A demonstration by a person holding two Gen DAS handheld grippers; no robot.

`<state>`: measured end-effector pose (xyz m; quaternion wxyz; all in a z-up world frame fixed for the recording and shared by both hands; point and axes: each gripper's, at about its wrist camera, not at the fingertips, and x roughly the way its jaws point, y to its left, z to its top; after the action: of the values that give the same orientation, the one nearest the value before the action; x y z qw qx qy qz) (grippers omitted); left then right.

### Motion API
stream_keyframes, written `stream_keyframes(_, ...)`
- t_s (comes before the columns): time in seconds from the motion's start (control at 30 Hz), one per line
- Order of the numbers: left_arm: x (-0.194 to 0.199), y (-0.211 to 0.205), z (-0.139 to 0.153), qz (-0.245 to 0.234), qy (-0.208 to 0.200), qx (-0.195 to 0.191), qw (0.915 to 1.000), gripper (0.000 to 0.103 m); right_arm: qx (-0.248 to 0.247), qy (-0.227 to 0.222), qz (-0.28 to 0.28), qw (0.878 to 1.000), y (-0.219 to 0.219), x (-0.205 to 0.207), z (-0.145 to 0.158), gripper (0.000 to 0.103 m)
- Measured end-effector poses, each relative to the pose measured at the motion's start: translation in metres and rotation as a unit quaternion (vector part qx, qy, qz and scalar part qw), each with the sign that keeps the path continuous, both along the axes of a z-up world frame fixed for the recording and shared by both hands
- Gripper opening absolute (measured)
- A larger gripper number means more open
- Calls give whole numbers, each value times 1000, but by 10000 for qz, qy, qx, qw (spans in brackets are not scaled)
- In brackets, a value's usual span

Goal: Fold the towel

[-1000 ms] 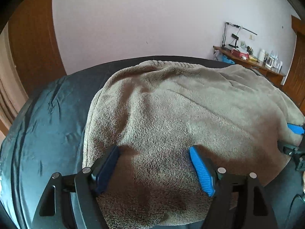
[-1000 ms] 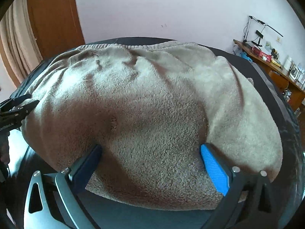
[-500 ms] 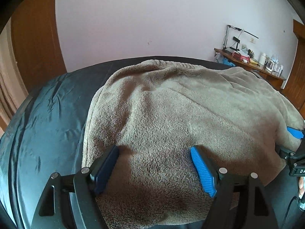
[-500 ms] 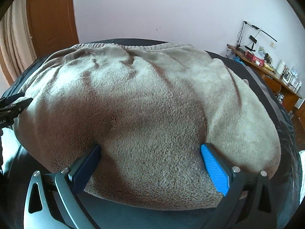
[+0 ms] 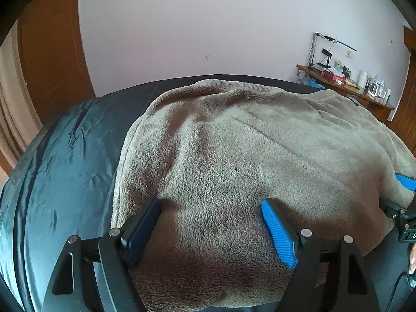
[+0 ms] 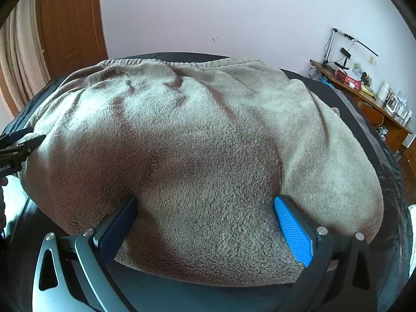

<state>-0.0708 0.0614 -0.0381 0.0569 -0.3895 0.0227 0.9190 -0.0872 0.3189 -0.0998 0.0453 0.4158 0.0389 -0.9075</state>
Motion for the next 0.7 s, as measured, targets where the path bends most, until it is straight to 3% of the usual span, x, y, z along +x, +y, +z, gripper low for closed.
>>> stream_keyframes(0.7, 0, 3, 0, 17, -11, -120, 9999, 83, -136, 21, 21, 9999, 7, 1, 1, 102)
